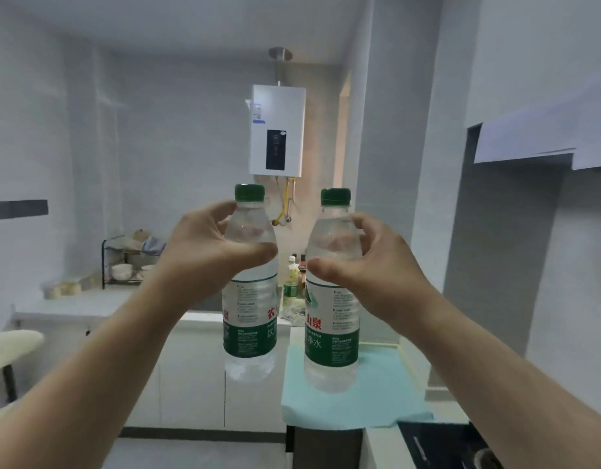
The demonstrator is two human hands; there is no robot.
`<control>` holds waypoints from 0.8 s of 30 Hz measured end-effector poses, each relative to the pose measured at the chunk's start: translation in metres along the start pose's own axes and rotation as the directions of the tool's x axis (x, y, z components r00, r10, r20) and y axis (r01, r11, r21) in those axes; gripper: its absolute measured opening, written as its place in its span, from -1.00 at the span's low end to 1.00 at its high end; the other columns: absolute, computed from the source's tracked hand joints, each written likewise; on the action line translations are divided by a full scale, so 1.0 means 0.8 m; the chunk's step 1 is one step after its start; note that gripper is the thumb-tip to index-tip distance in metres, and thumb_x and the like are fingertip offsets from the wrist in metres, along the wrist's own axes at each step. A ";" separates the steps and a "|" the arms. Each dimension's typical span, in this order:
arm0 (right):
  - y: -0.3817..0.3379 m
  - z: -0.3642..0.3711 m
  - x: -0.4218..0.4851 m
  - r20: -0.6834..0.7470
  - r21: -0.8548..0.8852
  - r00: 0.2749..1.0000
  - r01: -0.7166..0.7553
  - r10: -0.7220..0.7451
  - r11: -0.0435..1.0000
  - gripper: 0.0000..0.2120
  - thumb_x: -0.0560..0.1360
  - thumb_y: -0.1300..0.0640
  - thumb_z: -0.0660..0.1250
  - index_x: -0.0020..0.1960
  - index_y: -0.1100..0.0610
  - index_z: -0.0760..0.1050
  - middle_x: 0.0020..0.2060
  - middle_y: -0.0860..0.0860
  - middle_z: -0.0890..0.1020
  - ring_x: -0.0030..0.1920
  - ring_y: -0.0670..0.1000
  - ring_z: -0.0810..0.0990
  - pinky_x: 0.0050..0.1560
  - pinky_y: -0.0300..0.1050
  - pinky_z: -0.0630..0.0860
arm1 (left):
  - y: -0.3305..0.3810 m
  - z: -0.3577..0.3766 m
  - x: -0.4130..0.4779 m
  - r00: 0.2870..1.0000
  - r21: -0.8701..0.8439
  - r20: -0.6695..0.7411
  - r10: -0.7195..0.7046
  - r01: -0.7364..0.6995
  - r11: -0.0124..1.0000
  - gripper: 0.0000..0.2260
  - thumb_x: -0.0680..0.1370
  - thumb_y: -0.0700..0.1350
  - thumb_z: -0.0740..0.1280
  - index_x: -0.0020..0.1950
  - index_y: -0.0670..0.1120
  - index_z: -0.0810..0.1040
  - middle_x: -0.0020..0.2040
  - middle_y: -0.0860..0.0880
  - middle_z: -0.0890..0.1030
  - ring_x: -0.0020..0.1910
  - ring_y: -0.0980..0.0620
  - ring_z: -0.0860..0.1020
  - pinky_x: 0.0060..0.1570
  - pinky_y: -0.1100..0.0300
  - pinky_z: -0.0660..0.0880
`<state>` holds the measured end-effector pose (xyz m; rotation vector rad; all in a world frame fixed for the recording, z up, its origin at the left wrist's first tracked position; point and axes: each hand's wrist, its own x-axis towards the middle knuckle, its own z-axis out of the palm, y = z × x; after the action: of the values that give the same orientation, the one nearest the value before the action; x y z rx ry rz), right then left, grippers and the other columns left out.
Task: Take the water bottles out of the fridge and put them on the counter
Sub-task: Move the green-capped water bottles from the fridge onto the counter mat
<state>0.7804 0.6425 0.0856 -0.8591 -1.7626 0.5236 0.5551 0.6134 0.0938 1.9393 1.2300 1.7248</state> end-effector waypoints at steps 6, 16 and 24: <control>0.087 -0.026 0.045 -0.073 -0.080 0.994 -0.083 0.077 0.993 -0.41 0.24 -0.08 0.62 0.19 -0.16 0.45 0.00 -0.16 0.66 -0.07 -0.20 0.63 -0.23 -0.34 0.45 | -0.081 0.082 0.063 0.996 -0.051 0.083 -0.033 0.037 0.998 -0.67 0.17 0.05 0.54 -0.09 0.25 0.64 -0.17 0.18 0.73 -0.20 0.18 0.69 -0.20 0.15 0.55; 0.281 0.004 0.168 -0.134 -0.116 0.965 -0.240 0.225 0.964 -0.45 0.25 0.02 0.62 0.10 -0.22 0.40 0.04 -0.21 0.59 0.04 -0.18 0.59 -0.08 -0.25 0.52 | -0.283 0.175 0.198 0.987 -0.024 0.142 -0.081 0.085 0.996 -0.62 0.24 0.02 0.52 0.04 0.18 0.61 -0.12 0.18 0.70 -0.14 0.17 0.67 -0.13 0.13 0.59; 0.486 0.032 0.219 -0.167 -0.151 0.899 -0.429 0.405 0.891 -0.35 0.22 0.03 0.61 0.23 -0.08 0.41 0.06 -0.15 0.60 0.05 -0.08 0.60 -0.05 -0.17 0.55 | -0.455 0.296 0.241 0.969 0.016 0.130 -0.208 0.208 0.978 -0.59 0.28 -0.07 0.56 0.06 0.19 0.57 -0.04 0.14 0.67 -0.06 0.17 0.62 -0.11 0.15 0.54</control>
<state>0.8401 1.0284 -0.0873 -1.3917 -1.5221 0.5713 0.6086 1.0503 -0.0848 1.8193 1.3341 1.4696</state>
